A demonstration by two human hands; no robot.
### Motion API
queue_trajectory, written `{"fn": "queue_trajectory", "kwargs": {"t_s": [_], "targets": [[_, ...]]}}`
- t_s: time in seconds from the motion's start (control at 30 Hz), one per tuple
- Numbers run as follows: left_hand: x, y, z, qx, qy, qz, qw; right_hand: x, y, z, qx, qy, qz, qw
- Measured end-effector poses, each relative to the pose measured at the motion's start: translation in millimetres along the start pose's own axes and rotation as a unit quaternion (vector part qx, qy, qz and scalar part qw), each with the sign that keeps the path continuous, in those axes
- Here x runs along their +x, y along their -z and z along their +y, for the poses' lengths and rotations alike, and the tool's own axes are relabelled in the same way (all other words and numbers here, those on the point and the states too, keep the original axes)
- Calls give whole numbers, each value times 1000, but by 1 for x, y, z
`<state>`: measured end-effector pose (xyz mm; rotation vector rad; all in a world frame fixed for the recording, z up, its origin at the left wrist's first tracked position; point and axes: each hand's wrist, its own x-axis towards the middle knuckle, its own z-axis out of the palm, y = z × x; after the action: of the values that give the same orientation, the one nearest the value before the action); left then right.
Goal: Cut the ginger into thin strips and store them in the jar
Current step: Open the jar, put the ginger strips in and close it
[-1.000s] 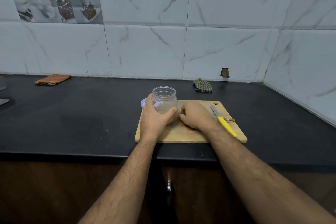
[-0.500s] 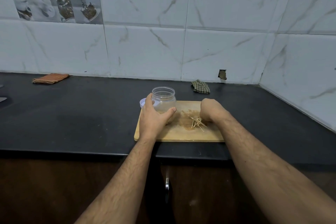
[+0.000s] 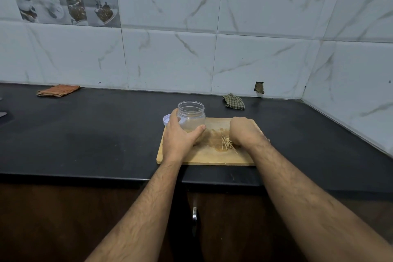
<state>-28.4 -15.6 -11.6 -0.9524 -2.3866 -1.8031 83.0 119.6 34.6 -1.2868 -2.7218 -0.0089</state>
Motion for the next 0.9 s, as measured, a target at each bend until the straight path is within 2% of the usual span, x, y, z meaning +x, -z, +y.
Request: {"fn": "queue_trajectory", "kwargs": {"t_s": [0.37, 0.5, 0.73, 0.9], "targets": [[-1, 1, 1, -5, 4, 0, 1000, 1, 12, -16, 49, -38, -94, 994], [-2, 1, 3, -5, 4, 1, 1000, 0, 10, -25, 19, -29, -73, 997], [-4, 2, 5, -5, 3, -1, 1000, 7, 9, -19, 107, -86, -89, 987], [-4, 3, 5, -9, 1, -1, 1000, 9, 5, -22, 69, -61, -55, 994]]}}
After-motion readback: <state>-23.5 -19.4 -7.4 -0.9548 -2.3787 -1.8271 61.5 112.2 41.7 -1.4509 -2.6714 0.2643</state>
